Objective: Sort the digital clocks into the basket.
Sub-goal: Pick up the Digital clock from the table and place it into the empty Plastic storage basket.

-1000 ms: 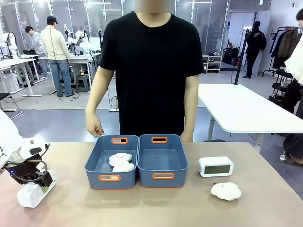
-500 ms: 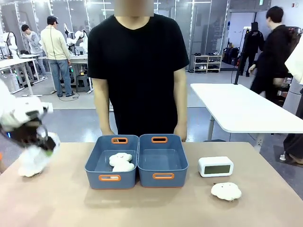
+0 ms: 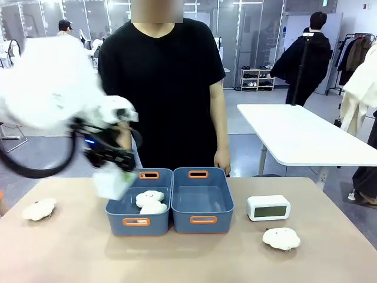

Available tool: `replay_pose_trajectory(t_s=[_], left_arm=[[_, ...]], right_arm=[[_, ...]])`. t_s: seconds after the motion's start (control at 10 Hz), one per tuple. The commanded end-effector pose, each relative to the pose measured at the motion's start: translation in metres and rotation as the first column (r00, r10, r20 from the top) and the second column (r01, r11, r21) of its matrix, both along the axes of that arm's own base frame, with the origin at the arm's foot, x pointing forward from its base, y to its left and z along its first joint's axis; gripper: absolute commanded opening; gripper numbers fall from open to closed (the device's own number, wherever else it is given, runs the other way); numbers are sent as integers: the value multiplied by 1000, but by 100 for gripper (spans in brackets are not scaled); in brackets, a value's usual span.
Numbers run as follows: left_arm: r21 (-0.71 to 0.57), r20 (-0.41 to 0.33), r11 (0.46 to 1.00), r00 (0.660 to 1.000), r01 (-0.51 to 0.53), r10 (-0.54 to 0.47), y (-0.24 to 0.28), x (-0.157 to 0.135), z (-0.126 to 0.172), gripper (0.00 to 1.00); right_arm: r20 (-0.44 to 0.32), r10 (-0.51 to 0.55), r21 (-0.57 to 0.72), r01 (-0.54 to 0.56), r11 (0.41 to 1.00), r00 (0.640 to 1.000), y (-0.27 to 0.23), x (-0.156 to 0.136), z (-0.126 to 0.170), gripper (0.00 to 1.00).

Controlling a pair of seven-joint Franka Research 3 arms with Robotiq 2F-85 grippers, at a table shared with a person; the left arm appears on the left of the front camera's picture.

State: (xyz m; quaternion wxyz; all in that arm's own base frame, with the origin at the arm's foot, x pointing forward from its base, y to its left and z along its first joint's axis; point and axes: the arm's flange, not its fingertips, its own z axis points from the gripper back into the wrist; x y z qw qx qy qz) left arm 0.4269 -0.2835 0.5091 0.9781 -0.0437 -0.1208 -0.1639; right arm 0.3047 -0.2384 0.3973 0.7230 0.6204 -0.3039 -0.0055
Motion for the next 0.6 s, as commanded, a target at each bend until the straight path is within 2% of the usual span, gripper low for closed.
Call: replay_pose_trajectory(t_s=[0.0,0.2,0.4,0.5], left_arm=[[47,67,999,998,-20,17,-75,37,7,52],[2,93,1000,995,-26,25,-144,70,-18,52],[42,90,997,994,-69,65,-182,101,-50,52],[25,36,995,995,-92,91,-190,105,-66,52]], right_arm=[[8,2,4,-2,1000,1000,-1,-1,2,100],[8,2,4,-2,1000,1000,-1,-1,2,100],[8,2,4,-2,1000,1000,-1,-1,2,100],[8,2,4,-2,1000,1000,-1,-1,2,100]])
